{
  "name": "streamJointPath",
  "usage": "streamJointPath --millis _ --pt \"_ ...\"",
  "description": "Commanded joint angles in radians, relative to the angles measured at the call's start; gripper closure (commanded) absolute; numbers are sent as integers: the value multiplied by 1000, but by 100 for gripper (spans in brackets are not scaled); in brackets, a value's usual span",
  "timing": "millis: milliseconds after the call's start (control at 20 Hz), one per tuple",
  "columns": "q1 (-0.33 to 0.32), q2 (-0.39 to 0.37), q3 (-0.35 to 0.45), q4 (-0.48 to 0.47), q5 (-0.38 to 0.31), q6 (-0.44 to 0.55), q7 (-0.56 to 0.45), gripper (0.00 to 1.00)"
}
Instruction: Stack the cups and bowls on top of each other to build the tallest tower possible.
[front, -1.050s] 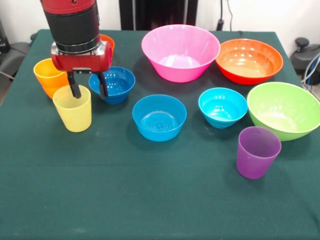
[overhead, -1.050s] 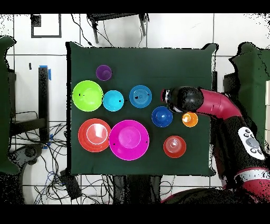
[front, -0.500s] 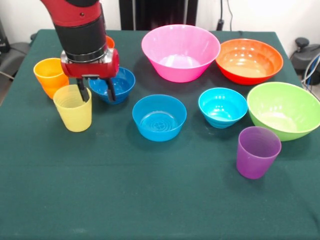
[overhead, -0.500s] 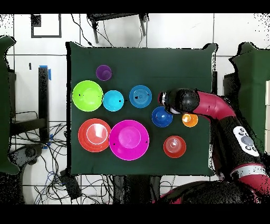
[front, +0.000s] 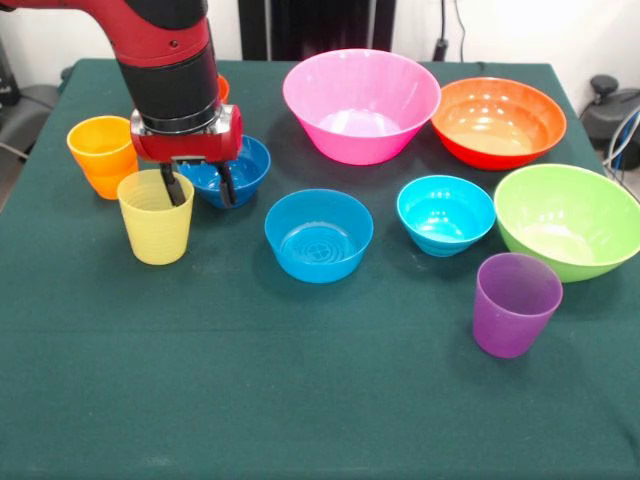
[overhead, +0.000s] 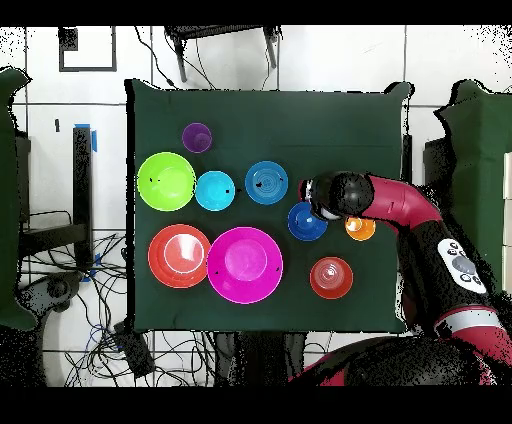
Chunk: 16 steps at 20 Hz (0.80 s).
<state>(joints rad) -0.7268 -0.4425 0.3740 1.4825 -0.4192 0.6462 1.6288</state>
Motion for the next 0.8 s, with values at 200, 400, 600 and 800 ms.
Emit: streamJointPath --millis 200,400,600,800 --pt "-25 43 66 -20 -109 6 -202 0" --pt "-127 100 167 -19 -96 -139 -209 0" --pt "-129 115 180 -37 -107 -78 -216 100" --pt "-121 102 174 -25 -131 -69 -186 100"
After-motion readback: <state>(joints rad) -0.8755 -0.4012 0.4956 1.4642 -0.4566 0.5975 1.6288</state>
